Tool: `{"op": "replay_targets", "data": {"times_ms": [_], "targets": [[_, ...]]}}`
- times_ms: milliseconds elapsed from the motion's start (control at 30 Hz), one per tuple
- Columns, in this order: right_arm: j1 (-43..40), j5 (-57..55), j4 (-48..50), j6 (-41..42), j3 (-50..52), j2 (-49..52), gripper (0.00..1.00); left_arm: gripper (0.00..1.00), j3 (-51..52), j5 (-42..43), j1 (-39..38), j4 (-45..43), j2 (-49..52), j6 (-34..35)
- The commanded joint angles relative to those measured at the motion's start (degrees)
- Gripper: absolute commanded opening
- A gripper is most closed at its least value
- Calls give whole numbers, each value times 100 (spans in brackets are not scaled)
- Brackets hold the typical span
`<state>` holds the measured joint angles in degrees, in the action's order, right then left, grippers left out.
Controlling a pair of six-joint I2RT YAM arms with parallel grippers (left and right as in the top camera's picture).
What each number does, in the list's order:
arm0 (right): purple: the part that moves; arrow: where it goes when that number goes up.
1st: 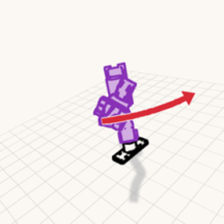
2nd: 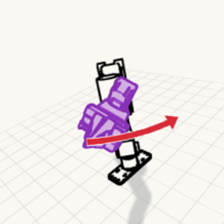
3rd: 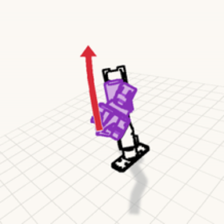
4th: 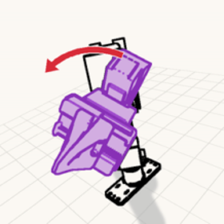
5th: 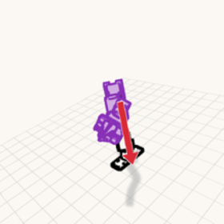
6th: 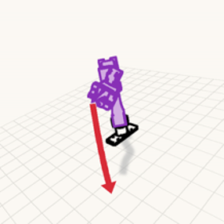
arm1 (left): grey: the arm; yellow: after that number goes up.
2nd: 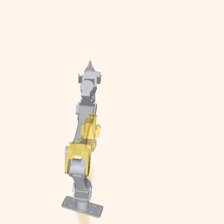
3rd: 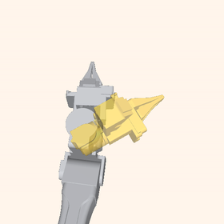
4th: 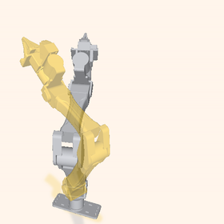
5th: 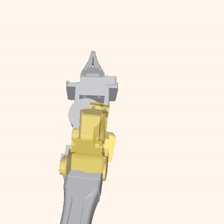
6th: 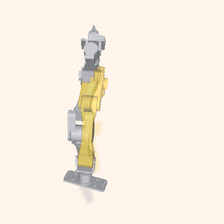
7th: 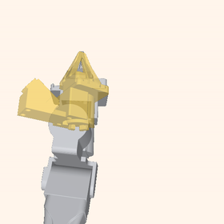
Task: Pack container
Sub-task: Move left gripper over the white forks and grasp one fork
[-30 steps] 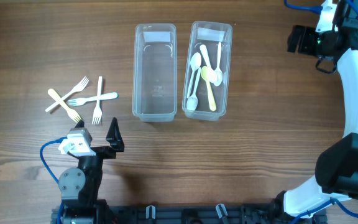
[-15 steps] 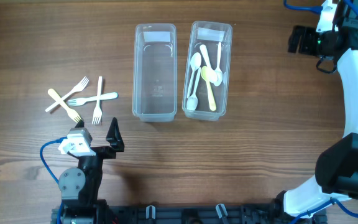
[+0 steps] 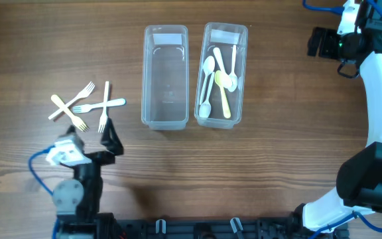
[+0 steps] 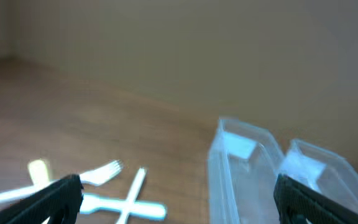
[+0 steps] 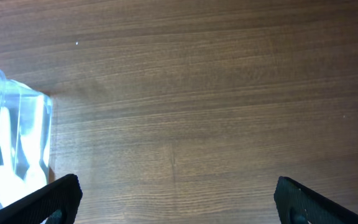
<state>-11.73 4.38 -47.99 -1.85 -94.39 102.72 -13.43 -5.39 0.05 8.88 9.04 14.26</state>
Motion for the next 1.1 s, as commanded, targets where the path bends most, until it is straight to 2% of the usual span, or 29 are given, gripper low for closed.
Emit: {"op": "replay_targets", "data": {"times_ms": [0, 100, 167, 267, 333, 433, 533, 700, 933, 967, 1067], "targets": [[17, -98, -7, -101, -81, -125, 100, 100, -1985, -625, -26, 935, 1742, -151], [17, -98, -7, -103, -81, -125, 100, 100, -3427, -627, -17, 1668, 3421, -546], [17, -98, -7, -103, -81, -125, 100, 100, -4725, -625, -17, 2068, 4972, -638], [17, -98, -7, -101, -81, -125, 100, 100, -6011, -625, -17, 2096, 6666, -638], [17, -98, -7, -101, -81, -125, 100, 100, -6496, -625, -17, 2076, 7444, -636], [17, -98, -7, -101, -81, -125, 100, 100, -6647, -479, -17, 1893, 8126, -619], [17, -98, -7, -101, -81, -125, 100, 99, -6645, -476, -15, 2085, 8533, -662], [17, -98, -7, -103, -81, -125, 100, 80, -6640, -472, -17, 2347, 8889, -660], [17, -98, -7, -101, -81, -125, 99, 71, -6640, -426, -17, 2715, 9949, -789], [17, -98, -7, -101, -81, -125, 100, 67, -6640, -428, -17, 2782, 10019, -789], [17, -98, -4, -101, -81, -125, 100, 66, -6640, -428, -17, 2892, 10067, -809]]}}
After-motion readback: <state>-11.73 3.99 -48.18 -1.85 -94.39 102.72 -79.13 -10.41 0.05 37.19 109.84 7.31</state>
